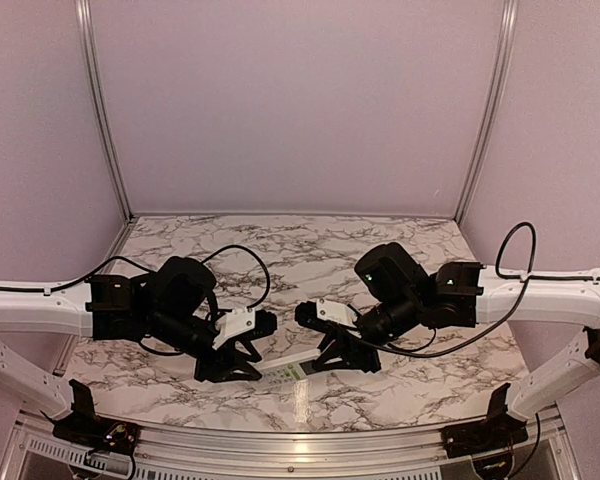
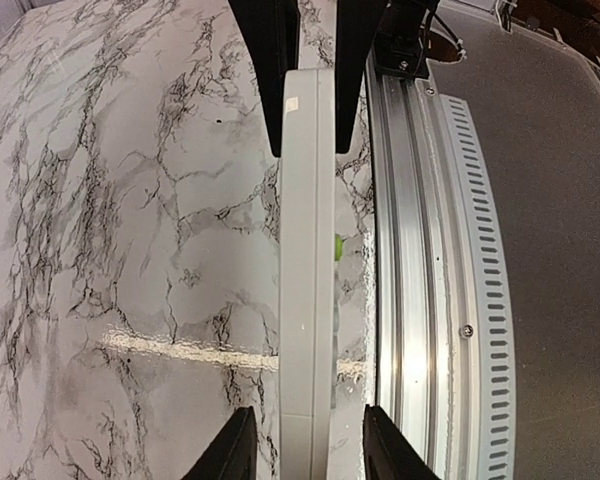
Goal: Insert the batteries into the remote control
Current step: Pass from the right arm to the left
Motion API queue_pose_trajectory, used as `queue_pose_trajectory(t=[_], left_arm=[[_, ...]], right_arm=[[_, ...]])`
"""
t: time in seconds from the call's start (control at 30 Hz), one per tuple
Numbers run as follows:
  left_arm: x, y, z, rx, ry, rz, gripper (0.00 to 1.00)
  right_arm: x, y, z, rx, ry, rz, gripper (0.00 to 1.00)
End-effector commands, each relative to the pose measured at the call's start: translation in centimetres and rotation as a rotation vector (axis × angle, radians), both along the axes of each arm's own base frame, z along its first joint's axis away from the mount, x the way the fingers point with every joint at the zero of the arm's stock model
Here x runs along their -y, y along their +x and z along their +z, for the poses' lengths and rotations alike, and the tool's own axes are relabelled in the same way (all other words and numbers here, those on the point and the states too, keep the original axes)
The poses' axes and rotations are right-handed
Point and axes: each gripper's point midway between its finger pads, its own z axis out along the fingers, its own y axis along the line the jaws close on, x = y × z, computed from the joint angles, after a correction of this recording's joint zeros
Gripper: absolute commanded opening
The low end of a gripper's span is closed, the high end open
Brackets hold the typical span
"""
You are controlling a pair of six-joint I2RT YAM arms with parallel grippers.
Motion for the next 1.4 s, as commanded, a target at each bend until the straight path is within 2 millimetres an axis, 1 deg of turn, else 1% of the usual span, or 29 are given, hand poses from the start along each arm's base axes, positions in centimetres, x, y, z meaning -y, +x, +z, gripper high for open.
queue_pose_trajectory(t=[0.0,0.33,0.43,0.6,0.8,0.93,0.97,1.0,1.1,1.17,1.2,1.27,1.37], left_arm=[[-0.8,-0.4,-0.8,-0.019,0.041,-0.021,0.37],[-1.1,-0.4,-1.9,-0.019,0.073,-0.016,0.37],[-1.0,-0.1,-2.0,-0.013,0.081,-0.009,0.31],[-0.7,-0.1,-2.3,-0.024,0.094,-0.017,0.27],[-0.5,-0.4,-2.3,-0.053,0.081,-0.01,0.15],[-0.2,0.0,-1.7,-0.082,0.025,0.032,0.1],[-0.2,0.2,-1.7,-0.099,0.012,0.044,0.09],[-0.2,0.3,-1.6,-0.119,-0.007,0.057,0.07],[-0.2,1.4,-1.5,-0.191,-0.071,0.121,0.02],[-0.2,2.8,-1.3,-0.247,-0.123,0.196,0.0],[-0.1,3.5,-1.2,-0.274,-0.149,0.235,0.0],[0.1,5.2,-1.0,-0.298,-0.198,0.335,0.0],[0.4,7.4,-1.2,-0.362,-0.241,0.497,0.0]], right_arm=[[-1.0,0.0,2.9,0.04,0.083,0.03,0.0],[-1.0,-0.1,3.1,0.041,0.086,0.038,0.0],[-1.0,-0.2,3.1,0.041,0.089,0.044,0.0],[-0.9,-0.4,3.3,0.042,0.095,0.053,0.0],[-0.9,-0.4,3.3,0.041,0.094,0.052,0.0],[-0.8,0.1,4.1,0.059,0.121,0.02,0.33],[-0.7,0.5,4.4,0.067,0.132,0.002,0.46],[-0.6,0.9,4.8,0.075,0.145,-0.014,0.55],[0.0,2.2,6.5,0.099,0.197,-0.075,0.77],[0.6,3.3,7.4,0.111,0.23,-0.127,0.9],[0.9,3.9,7.8,0.121,0.245,-0.157,0.94],[1.6,5.0,8.4,0.132,0.271,-0.215,0.98],[2.6,6.6,9.1,0.152,0.304,-0.302,0.99]])
